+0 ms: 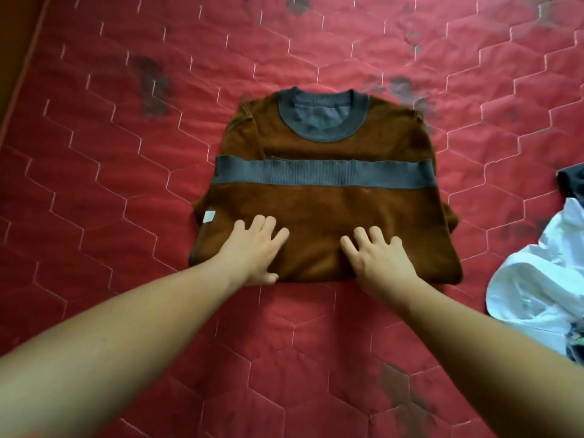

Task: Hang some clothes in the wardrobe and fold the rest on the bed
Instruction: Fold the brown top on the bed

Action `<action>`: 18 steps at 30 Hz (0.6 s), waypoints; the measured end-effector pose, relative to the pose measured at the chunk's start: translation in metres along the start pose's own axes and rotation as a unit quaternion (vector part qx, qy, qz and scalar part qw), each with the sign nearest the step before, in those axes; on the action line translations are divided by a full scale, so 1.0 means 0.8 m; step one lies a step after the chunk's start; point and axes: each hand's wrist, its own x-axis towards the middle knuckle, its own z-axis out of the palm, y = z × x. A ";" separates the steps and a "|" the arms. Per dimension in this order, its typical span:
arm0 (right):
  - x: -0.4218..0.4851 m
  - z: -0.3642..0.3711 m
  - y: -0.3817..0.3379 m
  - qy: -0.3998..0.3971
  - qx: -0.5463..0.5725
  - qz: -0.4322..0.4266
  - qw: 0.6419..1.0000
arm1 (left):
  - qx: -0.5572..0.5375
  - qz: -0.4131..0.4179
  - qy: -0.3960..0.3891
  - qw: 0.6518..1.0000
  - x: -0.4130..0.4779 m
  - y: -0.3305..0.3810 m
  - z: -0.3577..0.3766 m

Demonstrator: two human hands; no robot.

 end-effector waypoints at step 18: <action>-0.049 -0.013 -0.043 -0.205 0.171 -0.061 0.962 | -0.132 0.172 -0.115 0.969 -0.069 0.031 0.009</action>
